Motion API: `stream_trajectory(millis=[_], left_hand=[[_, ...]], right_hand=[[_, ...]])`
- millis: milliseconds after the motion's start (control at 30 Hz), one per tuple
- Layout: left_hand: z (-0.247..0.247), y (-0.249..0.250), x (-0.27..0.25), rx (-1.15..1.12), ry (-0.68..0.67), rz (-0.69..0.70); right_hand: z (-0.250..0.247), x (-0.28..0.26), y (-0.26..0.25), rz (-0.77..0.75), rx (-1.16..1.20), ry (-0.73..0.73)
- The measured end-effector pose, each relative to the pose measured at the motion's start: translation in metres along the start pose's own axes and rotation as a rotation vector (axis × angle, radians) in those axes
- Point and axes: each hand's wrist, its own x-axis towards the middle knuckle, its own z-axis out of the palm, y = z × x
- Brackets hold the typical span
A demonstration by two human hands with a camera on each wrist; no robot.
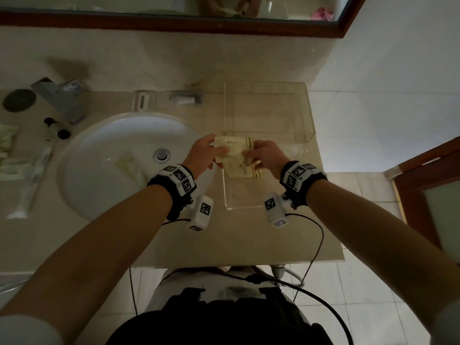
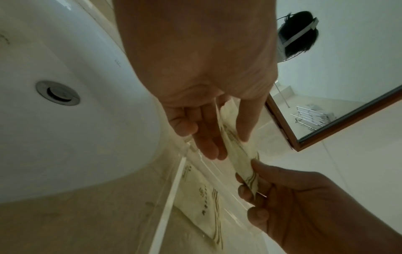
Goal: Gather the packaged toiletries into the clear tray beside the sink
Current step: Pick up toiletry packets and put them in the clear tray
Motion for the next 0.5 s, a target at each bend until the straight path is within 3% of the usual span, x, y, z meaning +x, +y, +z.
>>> stream_trajectory(millis=[67,500], left_hand=[[0.002,0.002,-0.003,0.032,-0.066,-0.005],[0.012,0.009,-0.007,0.002,-0.14,-0.051]], right_hand=[[-0.004,-0.002,0.002,-0.012,0.02,0.016],[-0.026,-0.013,0.007,-0.046,0.052,0.031]])
